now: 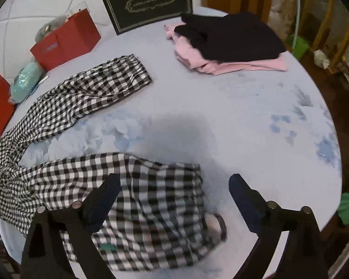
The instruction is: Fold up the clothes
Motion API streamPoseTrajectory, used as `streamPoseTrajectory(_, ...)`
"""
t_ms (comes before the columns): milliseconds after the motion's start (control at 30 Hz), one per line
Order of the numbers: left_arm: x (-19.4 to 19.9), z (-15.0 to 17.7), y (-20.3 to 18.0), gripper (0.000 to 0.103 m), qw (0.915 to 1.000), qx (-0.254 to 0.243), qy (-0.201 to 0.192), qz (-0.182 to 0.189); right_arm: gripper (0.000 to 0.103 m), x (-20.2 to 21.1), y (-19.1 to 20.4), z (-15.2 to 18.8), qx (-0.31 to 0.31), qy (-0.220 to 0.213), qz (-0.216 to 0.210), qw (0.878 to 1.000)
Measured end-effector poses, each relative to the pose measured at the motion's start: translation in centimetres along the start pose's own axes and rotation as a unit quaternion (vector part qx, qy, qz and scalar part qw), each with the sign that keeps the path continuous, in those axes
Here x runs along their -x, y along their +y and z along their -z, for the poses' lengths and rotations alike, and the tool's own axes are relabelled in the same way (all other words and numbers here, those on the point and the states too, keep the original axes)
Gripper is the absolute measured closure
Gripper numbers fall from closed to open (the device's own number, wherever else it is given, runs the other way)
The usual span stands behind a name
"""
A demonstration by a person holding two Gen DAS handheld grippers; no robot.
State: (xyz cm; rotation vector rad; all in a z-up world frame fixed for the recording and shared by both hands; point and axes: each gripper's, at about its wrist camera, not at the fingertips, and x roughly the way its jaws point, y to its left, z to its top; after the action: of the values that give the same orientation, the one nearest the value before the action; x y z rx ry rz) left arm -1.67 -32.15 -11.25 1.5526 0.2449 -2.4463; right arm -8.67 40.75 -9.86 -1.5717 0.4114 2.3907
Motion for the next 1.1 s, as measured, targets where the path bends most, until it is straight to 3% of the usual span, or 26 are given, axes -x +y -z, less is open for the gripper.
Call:
streamPoseTrajectory(200, -2.5, 0.5, -1.0, 0.046, 0.9996, 0.001, 0.028, 0.0, 0.006, -3.6, 0.8, -1.2, 0.025, 0.049, 0.025, 0.998)
streamPoseTrajectory(300, -3.1, 1.1, -1.1, 0.047, 0.9994, 0.004, 0.035, -0.004, 0.005, -4.6, 0.8, -0.7, 0.022, 0.071, 0.012, 0.997)
streamPoseTrajectory(333, -3.1, 1.3, -1.3, 0.05, 0.9995, 0.001, 0.029, -0.014, 0.019, -5.0, 0.8, -0.5, 0.021, 0.078, 0.007, 0.997)
streamPoseTrajectory(367, -3.1, 1.5, -1.5, 0.064, 0.9994, -0.002, 0.023, -0.025, 0.061, -5.0, 1.2, -0.3, 0.037, 0.081, 0.026, 0.996)
streamPoseTrajectory(400, -3.1, 1.6, -1.7, 0.066, 0.9992, -0.005, 0.017, -0.035, 0.069, -5.0, 1.8, -0.2, 0.057, 0.083, 0.049, 0.994)
streamPoseTrajectory(433, -2.9, 1.6, -1.9, 0.081, 0.999, -0.007, 0.013, -0.043, 0.078, -4.7, 2.4, -0.3, 0.077, 0.079, 0.058, 0.992)
streamPoseTrajectory(467, -2.7, 1.5, -2.2, 0.085, 0.9986, -0.01, 0.008, -0.051, 0.078, -3.8, 2.7, -0.7, 0.087, 0.059, 0.071, 0.992)
streamPoseTrajectory(600, -2.8, 1.1, -2.9, 0.086, 0.9975, -0.012, 0.002, -0.069, 0.078, 0.0, 3.0, -3.0, 0.099, -0.037, 0.114, 0.988)
streamPoseTrajectory(667, -3.1, 0.8, -3.2, 0.084, 0.9974, -0.01, 0.004, -0.072, 0.076, -0.6, 2.2, -4.2, 0.081, -0.049, 0.115, 0.989)
streamPoseTrajectory(700, -3.3, 0.7, -3.3, 0.083, 0.9972, -0.01, 0.006, -0.074, 0.069, -1.0, 1.8, -4.8, 0.073, -0.053, 0.116, 0.989)
streamPoseTrajectory(767, -3.4, 0.6, -3.5, 0.077, 0.9966, -0.008, 0.01, -0.081, 0.021, -2.9, 1.3, -5.3, 0.07, -0.029, 0.116, 0.99)
streamPoseTrajectory(867, -1.1, 0.8, -2.3, 0.073, 0.9974, 0.005, -0.001, -0.071, 0.02, -3.0, 1.1, -4.2, 0.063, -0.023, 0.11, 0.992)
streamPoseTrajectory(1033, 4.2, 1.9, 0.8, 0.062, 0.9975, 0.039, -0.039, -0.045, 0.019, 2.1, 0.5, -0.6, 0.039, -0.092, 0.062, 0.993)
streamPoseTrajectory(1100, 5.2, 2.8, 1.7, 0.062, 0.9974, 0.047, -0.042, -0.035, 0.012, 3.7, 0.9, 0.7, 0.033, -0.127, 0.042, 0.99)
